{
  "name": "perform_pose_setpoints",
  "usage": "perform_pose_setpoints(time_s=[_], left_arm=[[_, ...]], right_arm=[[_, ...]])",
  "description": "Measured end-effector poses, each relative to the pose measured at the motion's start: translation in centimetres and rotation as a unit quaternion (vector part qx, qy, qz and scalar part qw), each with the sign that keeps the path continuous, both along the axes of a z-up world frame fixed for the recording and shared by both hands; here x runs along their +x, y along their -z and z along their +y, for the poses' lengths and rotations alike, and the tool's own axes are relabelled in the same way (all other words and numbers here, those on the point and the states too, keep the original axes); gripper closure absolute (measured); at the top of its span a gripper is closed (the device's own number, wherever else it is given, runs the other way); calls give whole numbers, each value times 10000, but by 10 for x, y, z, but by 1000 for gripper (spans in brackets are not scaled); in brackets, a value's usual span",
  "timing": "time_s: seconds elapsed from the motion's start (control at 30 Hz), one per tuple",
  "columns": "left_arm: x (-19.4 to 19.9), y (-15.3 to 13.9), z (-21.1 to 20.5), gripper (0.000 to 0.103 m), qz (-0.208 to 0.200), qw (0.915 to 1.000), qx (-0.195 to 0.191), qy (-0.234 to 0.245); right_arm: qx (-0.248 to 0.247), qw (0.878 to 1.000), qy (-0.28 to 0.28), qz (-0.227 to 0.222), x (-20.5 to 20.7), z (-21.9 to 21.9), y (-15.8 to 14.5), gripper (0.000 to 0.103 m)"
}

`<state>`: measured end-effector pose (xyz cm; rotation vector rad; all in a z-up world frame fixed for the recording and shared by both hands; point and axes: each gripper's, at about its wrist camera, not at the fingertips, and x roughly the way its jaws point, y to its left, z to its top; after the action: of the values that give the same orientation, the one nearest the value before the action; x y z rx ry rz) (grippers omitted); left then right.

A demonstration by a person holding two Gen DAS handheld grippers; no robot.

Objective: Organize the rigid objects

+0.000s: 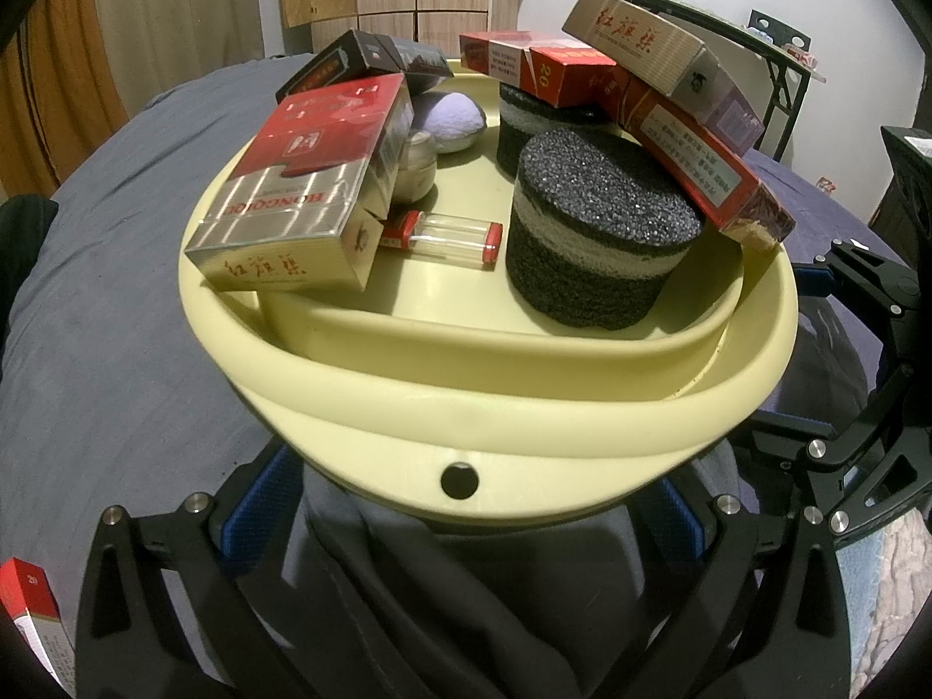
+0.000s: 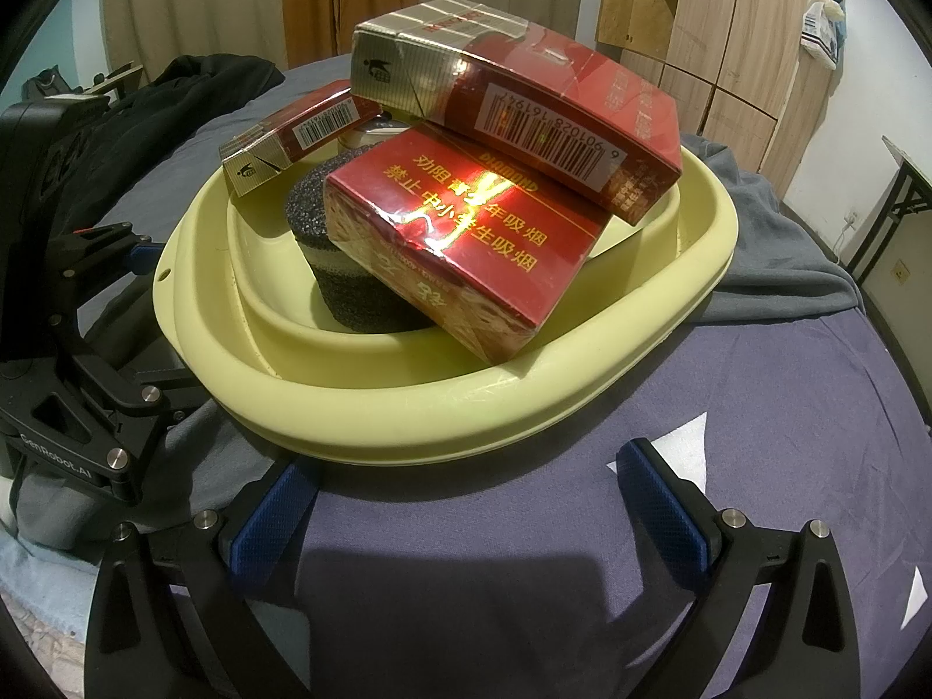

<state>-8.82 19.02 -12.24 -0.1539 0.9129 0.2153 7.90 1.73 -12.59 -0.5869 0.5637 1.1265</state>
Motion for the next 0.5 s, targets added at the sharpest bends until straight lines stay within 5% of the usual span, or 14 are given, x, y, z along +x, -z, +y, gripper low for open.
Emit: perform_pose_setpoints(time_s=[0.5], left_arm=[[-1, -1, 1, 0, 0, 10000, -6, -3]], right_arm=[[1, 10000, 1, 2, 0, 0, 0, 0]])
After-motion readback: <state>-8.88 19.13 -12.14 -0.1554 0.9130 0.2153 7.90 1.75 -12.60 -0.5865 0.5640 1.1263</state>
